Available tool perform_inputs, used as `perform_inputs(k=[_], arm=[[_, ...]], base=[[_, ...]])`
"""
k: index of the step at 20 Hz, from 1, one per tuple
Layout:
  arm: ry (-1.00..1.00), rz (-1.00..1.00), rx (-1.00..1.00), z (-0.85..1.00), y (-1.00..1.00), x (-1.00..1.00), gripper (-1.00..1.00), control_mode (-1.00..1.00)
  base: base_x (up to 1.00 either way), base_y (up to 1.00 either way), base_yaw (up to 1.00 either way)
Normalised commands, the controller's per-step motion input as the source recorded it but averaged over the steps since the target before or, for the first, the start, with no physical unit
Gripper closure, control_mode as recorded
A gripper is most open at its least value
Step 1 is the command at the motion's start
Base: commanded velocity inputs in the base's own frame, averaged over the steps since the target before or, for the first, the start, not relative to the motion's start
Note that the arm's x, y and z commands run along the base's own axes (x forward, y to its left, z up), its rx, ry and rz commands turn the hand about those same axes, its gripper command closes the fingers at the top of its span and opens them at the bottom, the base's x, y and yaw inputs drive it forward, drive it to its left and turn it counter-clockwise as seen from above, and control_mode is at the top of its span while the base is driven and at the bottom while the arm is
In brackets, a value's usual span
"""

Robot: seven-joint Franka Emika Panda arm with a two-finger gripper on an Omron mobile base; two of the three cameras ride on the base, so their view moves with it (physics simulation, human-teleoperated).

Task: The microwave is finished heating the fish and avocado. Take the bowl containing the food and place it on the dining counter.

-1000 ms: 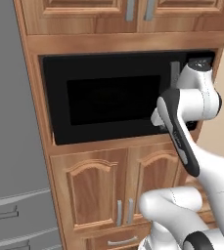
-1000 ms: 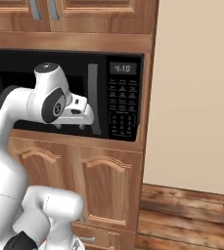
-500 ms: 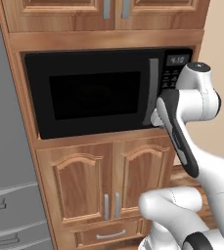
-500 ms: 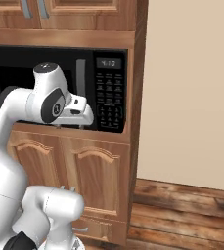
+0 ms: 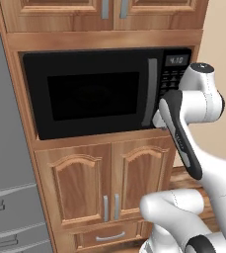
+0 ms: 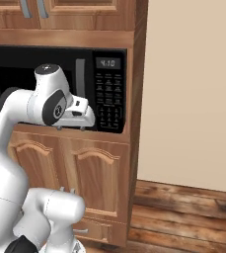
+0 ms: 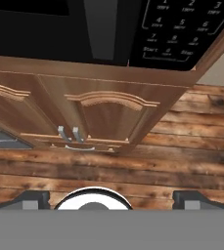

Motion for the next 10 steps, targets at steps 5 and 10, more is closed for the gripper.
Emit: perform_inputs(k=[5,10], arm=[[-0.08,0.0,0.0,0.07,0.0,0.0,-1.0,-1.0],[-0.22,0.0,0.03,0.4,-0.05,0.0,-1.0,-1.0]], base=[[0.0,0.0,0.0],[0.0,0.0,0.0]])
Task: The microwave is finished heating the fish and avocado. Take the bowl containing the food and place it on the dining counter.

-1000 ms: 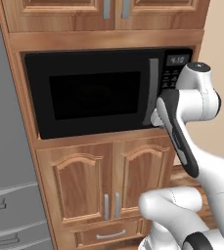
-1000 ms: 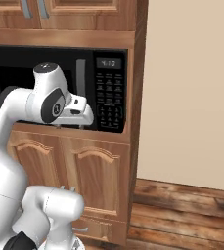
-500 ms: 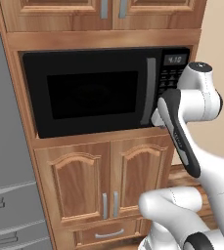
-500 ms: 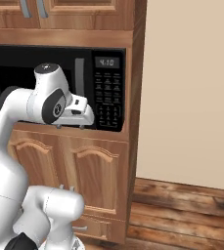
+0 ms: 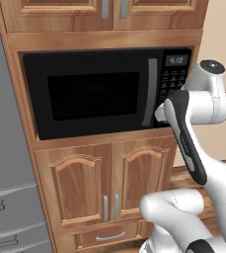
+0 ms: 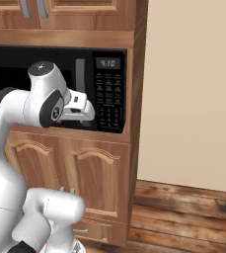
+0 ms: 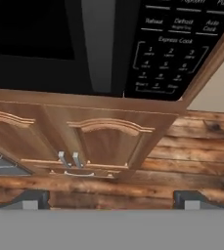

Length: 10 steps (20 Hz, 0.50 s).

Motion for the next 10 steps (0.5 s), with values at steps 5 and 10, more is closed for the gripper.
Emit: perform_inputs(k=[5,10], arm=[[-0.28,0.0,0.14,0.35,0.02,0.01,-1.0,-1.0],[-0.27,0.0,0.08,0.13,0.25,0.31,-1.0,-1.0]], base=[[0.0,0.0,0.0],[0.0,0.0,0.0]])
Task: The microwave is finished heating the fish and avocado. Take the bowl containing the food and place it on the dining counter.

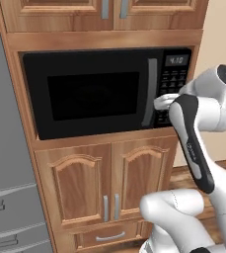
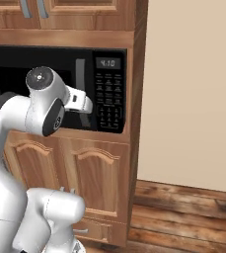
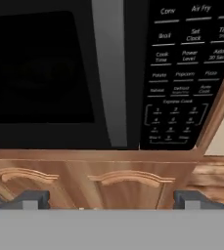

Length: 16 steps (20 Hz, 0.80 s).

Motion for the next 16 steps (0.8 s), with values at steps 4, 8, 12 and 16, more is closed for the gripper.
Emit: perform_inputs(k=[4,8,12,16], arm=[[-0.03,-0.06,0.0,0.0,0.16,0.65,-1.0,-1.0],[0.0,-0.06,0.0,0.0,0.08,0.67,-1.0,-1.0],[0.0,-0.04,0.0,0.0,0.03,0.61,-1.0,-1.0],[0.0,0.0,0.0,-0.01,0.0,0.58,-1.0,-1.0]], base=[[0.0,0.0,0.0],[0.0,0.0,0.0],[0.0,0.0,0.0],[0.0,0.0,0.0]])
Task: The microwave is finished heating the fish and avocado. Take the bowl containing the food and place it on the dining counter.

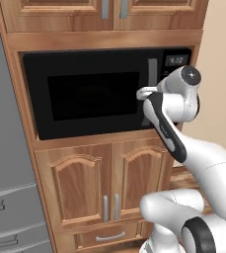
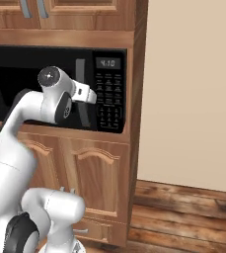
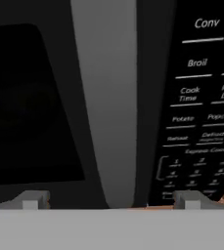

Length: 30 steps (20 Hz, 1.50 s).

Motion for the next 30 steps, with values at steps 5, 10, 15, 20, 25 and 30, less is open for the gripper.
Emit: perform_inputs(k=[5,10,15,20,25,30], arm=[[0.0,0.0,0.0,-0.16,0.0,0.64,-1.0,-1.0],[-0.03,0.0,0.0,-0.31,0.0,0.51,-1.0,-1.0],[-0.08,0.0,0.0,-0.33,0.0,0.39,-1.0,-1.0],[-0.01,0.0,0.0,-0.08,0.0,0.27,1.0,-1.0],[0.0,0.0,0.0,0.0,0.0,0.0,1.0,-1.0],[0.0,0.0,0.0,0.0,0.0,-0.03,1.0,-1.0]], base=[[0.0,0.0,0.0],[0.0,0.0,0.0],[0.0,0.0,0.0],[0.0,0.0,0.0],[0.0,0.0,0.0],[0.0,0.0,0.0]])
